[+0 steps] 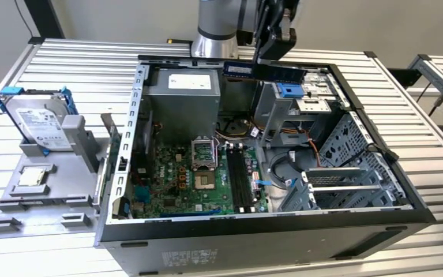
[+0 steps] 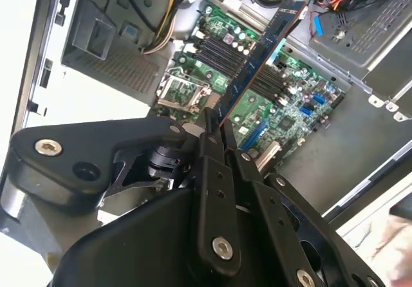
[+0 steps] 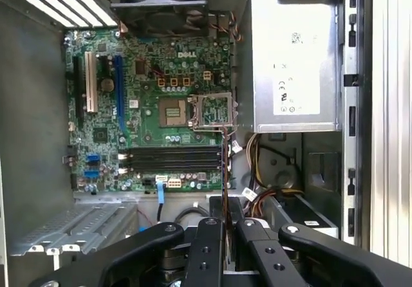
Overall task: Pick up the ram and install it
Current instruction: 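Insert the ram into the slot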
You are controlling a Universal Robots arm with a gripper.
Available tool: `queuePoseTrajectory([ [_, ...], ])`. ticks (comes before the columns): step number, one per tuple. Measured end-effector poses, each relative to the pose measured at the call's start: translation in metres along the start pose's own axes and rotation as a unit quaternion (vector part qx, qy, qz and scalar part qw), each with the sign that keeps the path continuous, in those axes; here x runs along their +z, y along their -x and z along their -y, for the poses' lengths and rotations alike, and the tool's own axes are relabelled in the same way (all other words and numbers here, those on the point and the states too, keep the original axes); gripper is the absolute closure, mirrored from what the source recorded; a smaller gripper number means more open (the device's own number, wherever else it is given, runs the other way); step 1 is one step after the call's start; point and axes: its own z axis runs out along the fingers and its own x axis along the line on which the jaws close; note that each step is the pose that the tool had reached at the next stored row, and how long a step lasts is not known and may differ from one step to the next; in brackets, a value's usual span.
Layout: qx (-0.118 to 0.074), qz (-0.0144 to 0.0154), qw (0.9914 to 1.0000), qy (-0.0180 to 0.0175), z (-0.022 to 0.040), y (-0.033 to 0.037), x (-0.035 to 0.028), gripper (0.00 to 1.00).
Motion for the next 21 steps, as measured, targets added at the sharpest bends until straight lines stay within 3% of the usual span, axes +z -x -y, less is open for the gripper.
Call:
queuePoseTrajectory([
  [21, 0.017, 0.0008, 0.99986, 0.0002, 0.0001, -0.0009, 0.0000, 1.00],
])
